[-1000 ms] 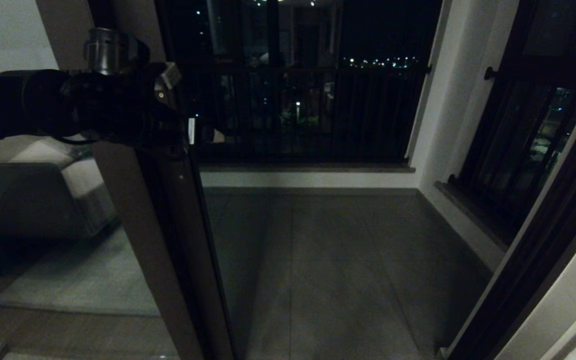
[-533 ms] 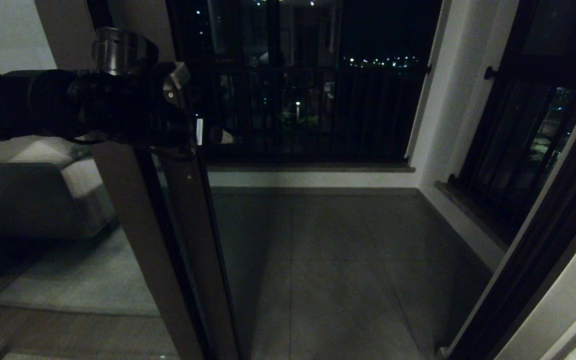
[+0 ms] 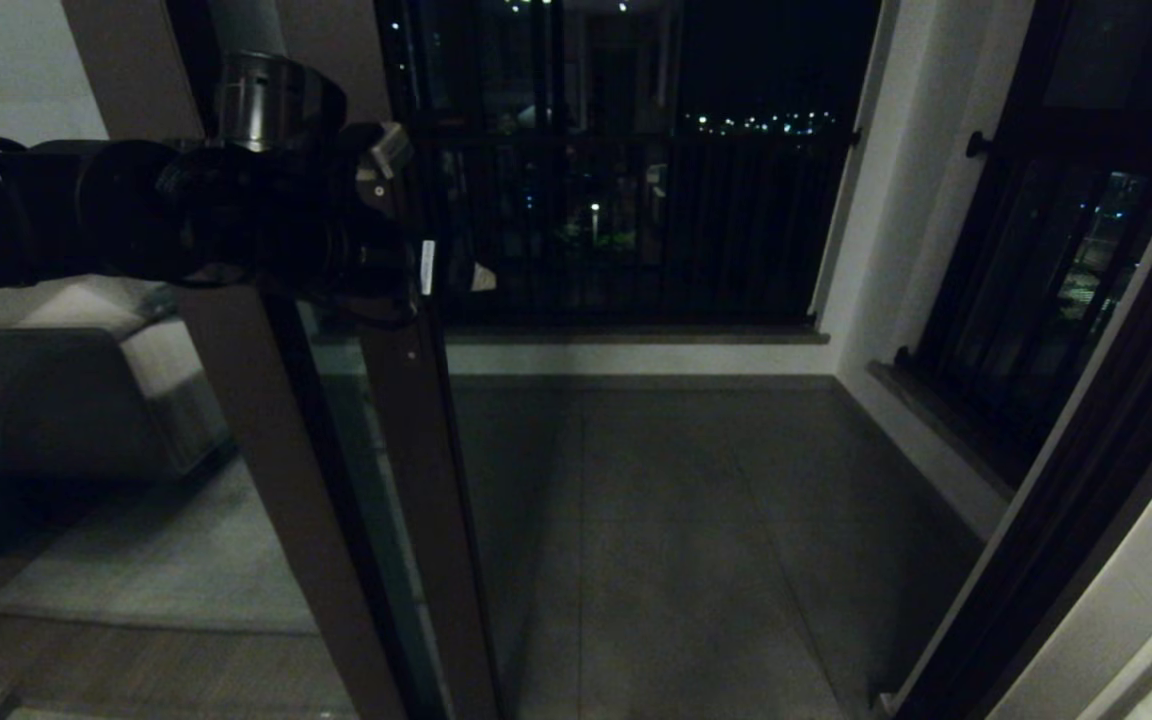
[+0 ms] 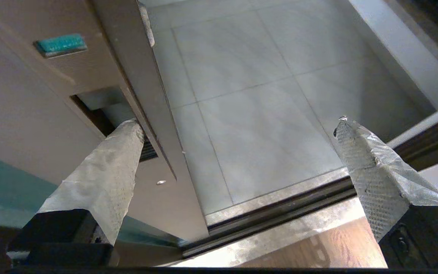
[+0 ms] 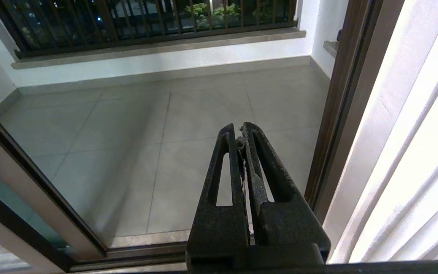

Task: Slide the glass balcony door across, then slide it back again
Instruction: Close the slid door

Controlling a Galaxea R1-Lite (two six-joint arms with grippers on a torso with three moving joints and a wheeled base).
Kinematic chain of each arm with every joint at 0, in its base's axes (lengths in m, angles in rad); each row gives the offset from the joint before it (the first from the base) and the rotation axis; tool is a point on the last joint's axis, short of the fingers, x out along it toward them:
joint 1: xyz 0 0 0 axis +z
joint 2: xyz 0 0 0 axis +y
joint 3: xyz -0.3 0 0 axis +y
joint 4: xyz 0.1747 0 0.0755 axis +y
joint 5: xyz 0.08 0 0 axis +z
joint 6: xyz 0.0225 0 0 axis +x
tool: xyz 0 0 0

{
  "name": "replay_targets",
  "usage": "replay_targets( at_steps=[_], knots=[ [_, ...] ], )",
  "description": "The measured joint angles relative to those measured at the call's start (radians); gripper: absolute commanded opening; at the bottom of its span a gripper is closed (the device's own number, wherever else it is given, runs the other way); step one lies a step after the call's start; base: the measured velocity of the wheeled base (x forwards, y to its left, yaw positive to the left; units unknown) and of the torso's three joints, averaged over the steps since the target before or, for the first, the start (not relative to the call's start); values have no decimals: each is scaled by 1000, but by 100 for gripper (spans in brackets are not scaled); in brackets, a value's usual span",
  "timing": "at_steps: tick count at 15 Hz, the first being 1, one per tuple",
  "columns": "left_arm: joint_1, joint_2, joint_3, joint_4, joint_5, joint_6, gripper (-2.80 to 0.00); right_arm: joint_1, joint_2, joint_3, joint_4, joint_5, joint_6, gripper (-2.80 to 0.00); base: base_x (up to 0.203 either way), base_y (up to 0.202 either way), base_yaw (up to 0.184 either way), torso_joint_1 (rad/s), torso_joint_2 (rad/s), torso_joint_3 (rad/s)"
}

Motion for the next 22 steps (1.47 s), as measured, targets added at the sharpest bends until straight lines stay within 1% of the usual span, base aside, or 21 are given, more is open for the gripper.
replay_targets(
  at_steps=[7, 22],
  knots=[
    [-34, 0, 5, -25, 10, -2, 0, 0, 0, 0, 0, 1, 0, -280, 0, 0, 0, 0, 0, 0],
    [-88, 11, 0, -29, 11, -1, 0, 0, 0, 0, 0, 0, -1, -280, 0, 0, 0, 0, 0, 0]
  ],
)
